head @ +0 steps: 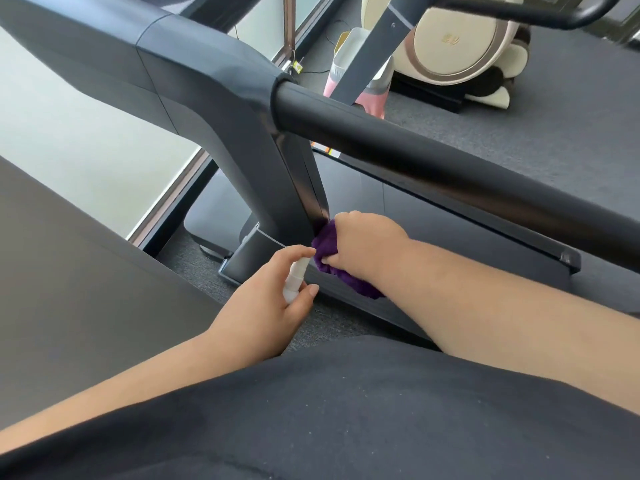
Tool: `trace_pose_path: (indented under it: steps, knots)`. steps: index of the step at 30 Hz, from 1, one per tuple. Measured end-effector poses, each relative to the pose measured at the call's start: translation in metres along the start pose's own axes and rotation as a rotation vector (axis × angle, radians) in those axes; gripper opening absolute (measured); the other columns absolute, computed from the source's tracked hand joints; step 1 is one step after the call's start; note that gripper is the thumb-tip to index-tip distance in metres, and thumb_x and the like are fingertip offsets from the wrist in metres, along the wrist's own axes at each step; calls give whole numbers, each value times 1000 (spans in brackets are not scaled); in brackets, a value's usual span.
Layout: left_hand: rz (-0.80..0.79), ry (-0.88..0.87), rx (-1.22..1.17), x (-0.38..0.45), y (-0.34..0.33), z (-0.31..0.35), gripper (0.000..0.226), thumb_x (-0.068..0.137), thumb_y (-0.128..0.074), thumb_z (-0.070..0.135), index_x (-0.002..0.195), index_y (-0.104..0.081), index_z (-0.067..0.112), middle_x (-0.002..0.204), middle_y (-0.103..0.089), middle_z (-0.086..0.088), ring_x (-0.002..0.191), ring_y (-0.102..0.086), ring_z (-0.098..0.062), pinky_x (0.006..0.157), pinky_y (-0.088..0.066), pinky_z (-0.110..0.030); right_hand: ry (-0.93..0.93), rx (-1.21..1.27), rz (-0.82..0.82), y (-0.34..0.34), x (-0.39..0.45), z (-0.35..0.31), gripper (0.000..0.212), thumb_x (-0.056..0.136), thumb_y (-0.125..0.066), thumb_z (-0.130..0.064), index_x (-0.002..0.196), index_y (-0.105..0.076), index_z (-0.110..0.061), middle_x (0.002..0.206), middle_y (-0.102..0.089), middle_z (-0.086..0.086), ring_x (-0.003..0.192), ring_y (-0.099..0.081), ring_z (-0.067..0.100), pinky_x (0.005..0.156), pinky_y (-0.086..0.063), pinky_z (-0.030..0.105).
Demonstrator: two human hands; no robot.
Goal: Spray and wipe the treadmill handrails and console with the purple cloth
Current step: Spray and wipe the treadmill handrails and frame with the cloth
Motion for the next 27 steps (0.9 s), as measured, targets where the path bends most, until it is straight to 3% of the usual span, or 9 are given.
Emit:
trace_pose_path:
  steps: [4, 7, 10, 12, 15, 17, 23, 27]
  knots:
    - [-20, -37, 8, 2, -3, 9, 45, 90, -62, 41, 124, -36, 55, 88, -59, 25, 79, -59, 2, 65, -43, -21, -39, 273, -283, -5, 6, 30, 53, 76, -58, -73, 97, -65, -25, 91, -67, -2, 81, -62, 19, 73, -50, 35]
    - [-27, -50, 16, -1, 1, 10, 46, 90, -63, 40, 124, -37, 56, 86, -61, 23, 76, -60, 0, 66, -48, -25, -116, 408, -356, -6, 1, 46, 55, 78, -53, -77, 98, -66, -27, 93, -66, -3, 83, -63, 18, 74, -46, 34]
    - [-24, -30, 19, -5, 7, 6, 45, 87, -60, 45, 123, -36, 58, 87, -61, 22, 75, -61, -2, 66, -51, -27, -84, 210, -293, -1, 0, 33, 55, 75, -59, -75, 93, -61, -24, 86, -63, -2, 78, -60, 21, 69, -46, 34]
    - [-20, -18, 17, -7, 10, 3, 44, 85, -58, 48, 122, -36, 59, 87, -61, 21, 74, -62, -3, 67, -52, -28, -67, 20, -191, 4, -1, 12, 45, 75, -65, -64, 87, -56, -22, 81, -62, -3, 73, -59, 23, 64, -46, 34]
    - [-13, -23, 3, -6, 12, 5, 43, 86, -58, 47, 119, -36, 62, 85, -62, 17, 74, -61, -5, 66, -50, -28, -199, -51, -17, 6, -6, -8, 19, 90, -59, -29, 106, -57, -20, 107, -64, 3, 95, -62, 31, 71, -43, 37]
    - [-3, -39, 7, -5, 12, 7, 44, 86, -59, 45, 117, -34, 66, 87, -62, 18, 75, -61, -4, 64, -46, -23, -234, -75, 70, 4, -10, -12, 24, 96, -50, -15, 120, -52, -14, 119, -61, 8, 108, -61, 32, 79, -44, 41]
    - [-42, -91, 28, 3, -8, 18, 49, 87, -62, 41, 116, -33, 68, 93, -61, 24, 79, -62, -1, 62, -41, -17, -94, 1, 104, 3, -33, 0, 48, 86, -73, -28, 123, -45, -17, 112, -59, 8, 99, -61, 29, 72, -48, 39]
    - [-103, -136, 6, 9, -30, 33, 50, 87, -63, 38, 114, -33, 68, 92, -59, 22, 79, -60, -2, 63, -42, -9, -123, 118, 91, -1, -59, 46, 44, 81, -73, -41, 115, -51, -23, 106, -60, 3, 96, -61, 28, 68, -45, 37]
Point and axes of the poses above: each hand's wrist, its own x-axis towards the middle knuckle, its own y-axis out of the back of the hand, z = x × y, the point moved 9 cm from there along x, towards the middle knuckle
